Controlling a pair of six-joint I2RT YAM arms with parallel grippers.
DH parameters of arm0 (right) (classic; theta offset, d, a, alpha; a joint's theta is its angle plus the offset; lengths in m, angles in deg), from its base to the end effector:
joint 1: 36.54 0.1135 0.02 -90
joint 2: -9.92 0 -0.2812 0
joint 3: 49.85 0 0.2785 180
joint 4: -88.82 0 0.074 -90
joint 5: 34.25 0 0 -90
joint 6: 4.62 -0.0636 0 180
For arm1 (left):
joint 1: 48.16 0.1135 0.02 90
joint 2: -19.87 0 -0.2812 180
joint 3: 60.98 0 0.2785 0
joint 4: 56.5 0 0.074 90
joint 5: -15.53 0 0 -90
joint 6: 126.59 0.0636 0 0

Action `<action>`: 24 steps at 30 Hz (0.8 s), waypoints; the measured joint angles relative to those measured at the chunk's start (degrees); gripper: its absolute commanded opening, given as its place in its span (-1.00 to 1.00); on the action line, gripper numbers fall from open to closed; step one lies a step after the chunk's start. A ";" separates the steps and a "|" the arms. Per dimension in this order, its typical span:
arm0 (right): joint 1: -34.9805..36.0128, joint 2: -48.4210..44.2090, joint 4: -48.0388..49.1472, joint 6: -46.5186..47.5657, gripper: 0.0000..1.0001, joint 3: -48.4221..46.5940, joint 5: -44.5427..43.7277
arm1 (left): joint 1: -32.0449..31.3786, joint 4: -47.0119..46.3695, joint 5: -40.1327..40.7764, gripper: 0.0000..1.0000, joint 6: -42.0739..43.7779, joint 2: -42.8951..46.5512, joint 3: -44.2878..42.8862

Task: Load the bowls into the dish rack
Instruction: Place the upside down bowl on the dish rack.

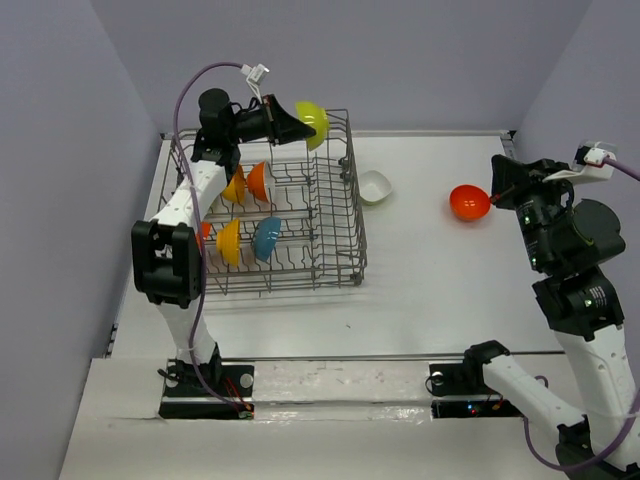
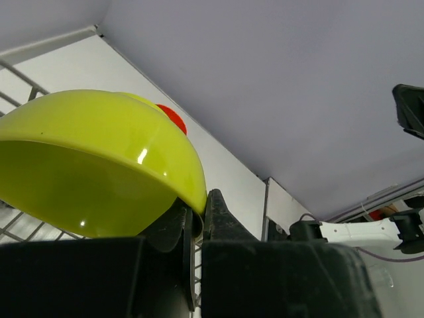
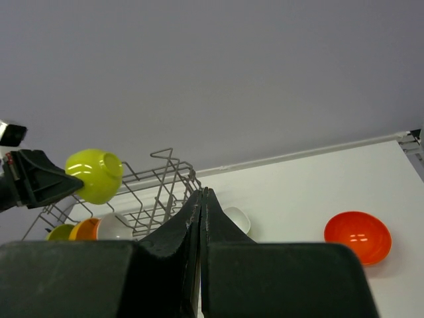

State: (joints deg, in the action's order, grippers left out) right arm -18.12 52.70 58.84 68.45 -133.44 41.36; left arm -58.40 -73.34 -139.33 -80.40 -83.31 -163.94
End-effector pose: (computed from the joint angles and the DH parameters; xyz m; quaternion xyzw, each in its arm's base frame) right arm 0.1545 0.0348 0.5120 0.0883 0.6334 0.1561 0.7527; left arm 0.4419 -0.1383 0.4151 0.2661 0.6070 -0.5930 0.4573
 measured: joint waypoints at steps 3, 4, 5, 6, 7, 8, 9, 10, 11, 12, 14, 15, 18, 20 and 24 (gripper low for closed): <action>0.00 0.50 -0.02 0.00 -0.98 0.00 0.13 | 0.00 0.13 -1.11 -1.00 -0.26 -4.48 -1.51; 0.00 0.61 -0.02 0.00 -0.98 0.00 0.22 | 0.00 0.20 -1.44 -1.00 -0.46 -6.43 -2.32; 0.00 0.74 -0.02 0.00 -0.98 0.00 0.28 | -0.02 0.17 -1.79 -1.00 -0.66 -7.98 -3.06; 0.00 0.79 -0.02 0.00 -0.98 0.00 0.33 | -0.02 0.22 -1.99 -1.00 -0.76 -9.53 -3.67; 0.00 0.83 -0.02 0.02 -0.98 0.00 0.44 | -0.02 0.28 -2.16 -1.00 -0.90 -10.23 -3.80; 0.00 0.85 -0.02 0.00 -0.98 0.00 0.46 | -0.02 0.31 -2.32 -1.00 -1.03 -11.08 -3.87; 0.00 0.85 -0.02 0.02 -0.98 0.00 0.48 | -0.02 0.31 -2.49 -1.00 -1.09 -11.63 -3.93; 0.00 0.90 -0.02 0.02 -0.98 0.00 0.48 | -0.02 0.31 -2.67 -1.00 -1.14 -12.15 -4.04; 0.00 1.09 -0.02 0.02 -0.98 0.00 0.48 | -0.02 0.33 -2.67 -1.00 -1.20 -12.46 -4.09; 0.00 1.16 0.00 0.00 -0.98 0.00 0.52 | -0.02 0.31 -2.80 -1.00 -1.25 -12.66 -4.13; 0.00 1.38 0.02 -0.02 -0.99 0.02 0.76 | -0.04 0.22 -3.06 -1.00 -1.31 -12.94 -4.13; 0.00 1.66 0.13 -0.26 -0.98 0.07 1.05 | -0.09 0.22 -3.19 -1.00 -1.29 -13.03 -4.13; 0.00 3.78 1.14 -1.38 -0.98 0.59 2.19 | -0.20 0.09 -3.48 -1.00 -1.29 -13.33 -4.13; 0.00 6.60 1.66 -2.60 -0.98 0.68 3.54 | -0.31 -0.09 -3.58 -1.00 -1.29 -13.62 -4.13; 0.00 17.38 0.44 -5.49 -0.88 -2.45 6.05 | -0.63 -0.57 -3.72 -1.00 -1.29 -14.73 -4.13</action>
State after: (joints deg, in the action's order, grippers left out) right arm -18.12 70.08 59.27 62.97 -135.89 47.41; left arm -59.03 -73.90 -143.04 -81.69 -98.04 -168.07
